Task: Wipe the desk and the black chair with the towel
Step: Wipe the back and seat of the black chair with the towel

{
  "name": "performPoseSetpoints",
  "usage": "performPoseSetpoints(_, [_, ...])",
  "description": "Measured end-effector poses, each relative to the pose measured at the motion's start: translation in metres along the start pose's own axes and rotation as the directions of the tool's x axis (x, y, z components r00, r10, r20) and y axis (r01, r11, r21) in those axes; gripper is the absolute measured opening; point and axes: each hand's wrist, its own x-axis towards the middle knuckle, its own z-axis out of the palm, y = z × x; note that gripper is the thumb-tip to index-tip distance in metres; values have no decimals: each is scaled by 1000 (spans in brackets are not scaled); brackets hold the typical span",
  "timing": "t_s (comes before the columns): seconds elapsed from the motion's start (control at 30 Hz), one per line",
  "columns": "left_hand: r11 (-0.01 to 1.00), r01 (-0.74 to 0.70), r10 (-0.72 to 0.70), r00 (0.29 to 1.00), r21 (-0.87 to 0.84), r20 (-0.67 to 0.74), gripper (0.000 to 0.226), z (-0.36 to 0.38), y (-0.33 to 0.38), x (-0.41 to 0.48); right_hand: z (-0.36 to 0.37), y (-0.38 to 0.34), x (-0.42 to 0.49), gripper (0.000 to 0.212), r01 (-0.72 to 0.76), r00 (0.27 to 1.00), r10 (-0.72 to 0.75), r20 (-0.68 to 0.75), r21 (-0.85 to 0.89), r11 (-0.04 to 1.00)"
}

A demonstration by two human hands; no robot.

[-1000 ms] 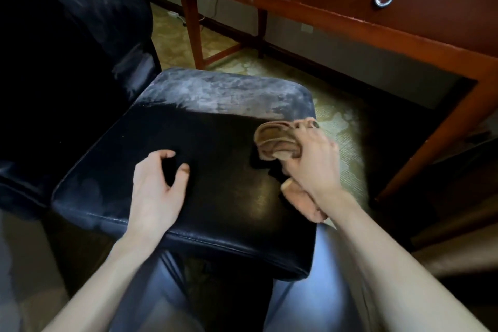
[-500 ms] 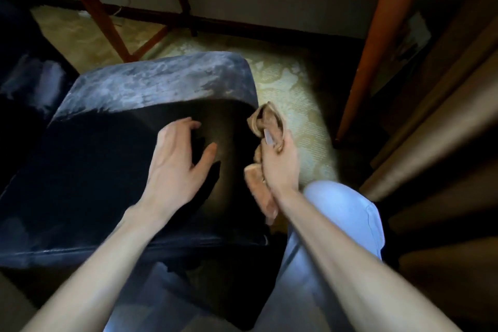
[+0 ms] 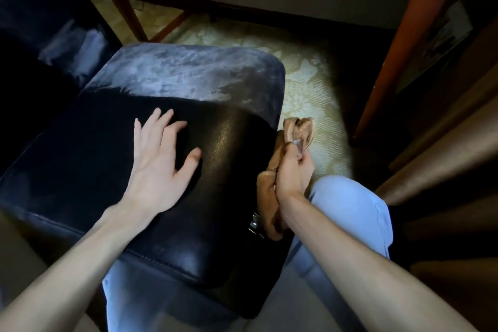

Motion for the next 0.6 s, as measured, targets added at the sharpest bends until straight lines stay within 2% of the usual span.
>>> performPoseSetpoints(0.13, [1000, 0, 1, 999, 21, -38, 62, -7, -5, -6, 13, 6, -7, 42, -130, 988, 139, -69, 126, 984])
performPoseSetpoints(0.23, [997, -27, 34, 996, 74, -83, 60, -10, -6, -12, 12, 36, -25, 46, -270, 958, 279, -68, 118, 956])
performPoseSetpoints(0.33, [993, -31, 42, 995, 115, -94, 62, -13, -9, -18, 8, 61, -53, 45, -463, 885, 460, 63, 195, 865])
performPoseSetpoints(0.4, [989, -35, 48, 995, 140, -88, 62, -15, -14, -20, 8, 66, -61, 50, -543, 840, 532, 110, 210, 813])
performPoseSetpoints(0.47, [987, -42, 56, 995, 155, -88, 61, -19, -20, -22, 6, 62, -58, 49, -567, 823, 554, 124, 129, 813])
performPoseSetpoints(0.6, [984, -37, 55, 993, 176, -103, 55, -28, -31, -32, 8, 46, -39, 50, -502, 863, 493, 109, 74, 862])
